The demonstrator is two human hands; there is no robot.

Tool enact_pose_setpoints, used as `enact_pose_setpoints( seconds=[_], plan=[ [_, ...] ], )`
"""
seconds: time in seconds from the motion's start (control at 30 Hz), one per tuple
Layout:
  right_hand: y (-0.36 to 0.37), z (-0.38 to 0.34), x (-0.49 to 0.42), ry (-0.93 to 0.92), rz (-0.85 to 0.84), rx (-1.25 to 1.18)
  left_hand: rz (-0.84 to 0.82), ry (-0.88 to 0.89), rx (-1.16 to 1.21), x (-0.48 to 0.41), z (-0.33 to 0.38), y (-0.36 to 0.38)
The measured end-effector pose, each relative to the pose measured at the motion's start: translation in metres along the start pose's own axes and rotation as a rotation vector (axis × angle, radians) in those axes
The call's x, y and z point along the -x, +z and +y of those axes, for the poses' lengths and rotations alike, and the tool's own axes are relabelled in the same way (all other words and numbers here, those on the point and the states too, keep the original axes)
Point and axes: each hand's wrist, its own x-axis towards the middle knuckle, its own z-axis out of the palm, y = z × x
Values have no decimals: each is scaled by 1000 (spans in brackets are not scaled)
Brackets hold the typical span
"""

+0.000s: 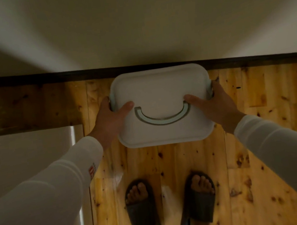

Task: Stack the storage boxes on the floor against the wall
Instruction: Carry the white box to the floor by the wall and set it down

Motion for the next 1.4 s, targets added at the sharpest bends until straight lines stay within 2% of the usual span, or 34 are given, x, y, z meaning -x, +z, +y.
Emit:
enact_pose_setpoints(
  seconds=[0.87,1.1,1.4],
  plan=[
    [10,12,-25,30,-29,-32,22,6,-95,-24,0,12],
    [4,10,-15,1,42,20,80,-5,-86,-13,3,14],
    [-2,-13,24,-138,137,59,111,89,-145,25,21,9]
  ],
)
